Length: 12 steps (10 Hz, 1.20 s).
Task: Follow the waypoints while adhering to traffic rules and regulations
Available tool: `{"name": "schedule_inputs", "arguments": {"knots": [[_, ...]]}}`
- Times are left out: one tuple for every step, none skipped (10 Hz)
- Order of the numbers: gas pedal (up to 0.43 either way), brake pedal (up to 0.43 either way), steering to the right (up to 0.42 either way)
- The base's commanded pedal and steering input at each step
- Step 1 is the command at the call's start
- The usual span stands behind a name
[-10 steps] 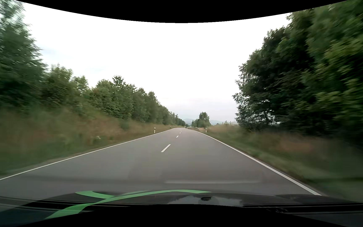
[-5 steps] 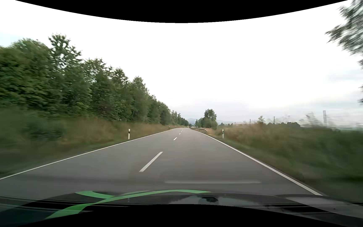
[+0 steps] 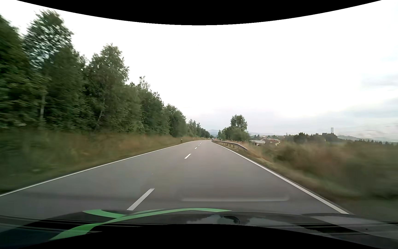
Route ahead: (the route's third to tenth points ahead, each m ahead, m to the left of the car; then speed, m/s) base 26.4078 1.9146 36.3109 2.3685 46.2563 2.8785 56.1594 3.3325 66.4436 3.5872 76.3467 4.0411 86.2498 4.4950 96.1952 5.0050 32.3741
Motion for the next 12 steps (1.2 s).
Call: {"name": "schedule_inputs", "arguments": {"knots": [[0.110,0.000,-0.007],[0.087,0.000,-0.007],[0.087,0.000,-0.007],[0.098,0.000,-0.006],[0.110,0.000,-0.005],[0.110,0.000,-0.003],[0.110,0.000,-0.003],[0.157,0.000,-0.003],[0.177,0.000,-0.003],[0.189,0.000,-0.003],[0.189,0.000,-0.004],[0.197,0.000,-0.003]]}}
